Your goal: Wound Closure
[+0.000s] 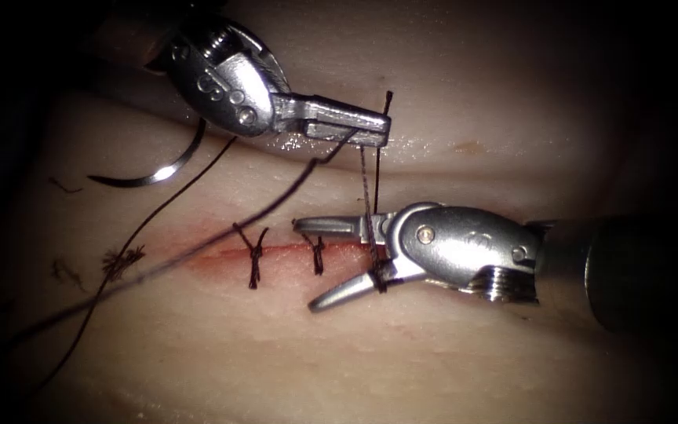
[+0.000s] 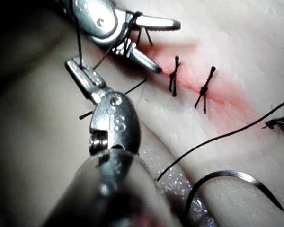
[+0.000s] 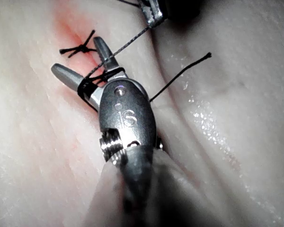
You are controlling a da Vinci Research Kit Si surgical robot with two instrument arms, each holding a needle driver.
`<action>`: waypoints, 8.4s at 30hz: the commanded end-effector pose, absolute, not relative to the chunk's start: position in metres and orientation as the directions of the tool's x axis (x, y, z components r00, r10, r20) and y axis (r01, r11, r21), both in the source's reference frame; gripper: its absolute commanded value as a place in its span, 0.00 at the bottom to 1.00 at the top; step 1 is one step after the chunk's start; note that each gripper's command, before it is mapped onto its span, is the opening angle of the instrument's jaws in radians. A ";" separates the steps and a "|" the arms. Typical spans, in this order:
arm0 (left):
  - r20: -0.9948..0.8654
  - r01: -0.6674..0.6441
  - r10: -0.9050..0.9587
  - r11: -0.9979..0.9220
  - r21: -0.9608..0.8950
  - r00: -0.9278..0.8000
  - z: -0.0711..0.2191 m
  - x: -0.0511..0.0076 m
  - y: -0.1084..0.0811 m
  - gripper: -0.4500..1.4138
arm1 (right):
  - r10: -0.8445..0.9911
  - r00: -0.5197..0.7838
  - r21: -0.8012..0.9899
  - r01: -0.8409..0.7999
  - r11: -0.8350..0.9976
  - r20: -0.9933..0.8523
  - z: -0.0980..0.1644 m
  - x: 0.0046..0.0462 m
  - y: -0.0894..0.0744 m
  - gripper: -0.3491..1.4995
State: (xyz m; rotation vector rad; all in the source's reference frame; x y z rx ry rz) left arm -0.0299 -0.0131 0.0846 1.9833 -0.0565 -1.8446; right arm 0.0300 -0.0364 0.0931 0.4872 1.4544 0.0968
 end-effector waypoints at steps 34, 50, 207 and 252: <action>-0.943 0.218 -0.333 -0.921 0.323 -0.009 0.092 -0.0275 -0.024 0.00 | 0.570 -0.239 0.565 0.094 0.820 -0.787 0.095 0.0275 -0.034 0.44; -0.957 0.180 -0.288 -0.944 0.277 -0.040 0.085 -0.0317 -0.027 0.00 | 0.609 -0.092 0.615 -0.187 0.766 -0.788 0.096 0.0273 -0.035 0.62; -0.791 -0.194 -0.111 -0.940 0.279 -0.601 0.099 -0.0256 0.008 0.00 | 0.579 0.110 0.437 -0.547 0.714 -0.808 0.095 0.0241 -0.048 0.00; -0.957 -0.161 -0.085 -0.978 0.134 -0.278 0.094 -0.0267 0.003 0.00 | 0.635 0.098 0.518 -0.490 0.701 -0.766 0.092 0.0268 -0.050 0.86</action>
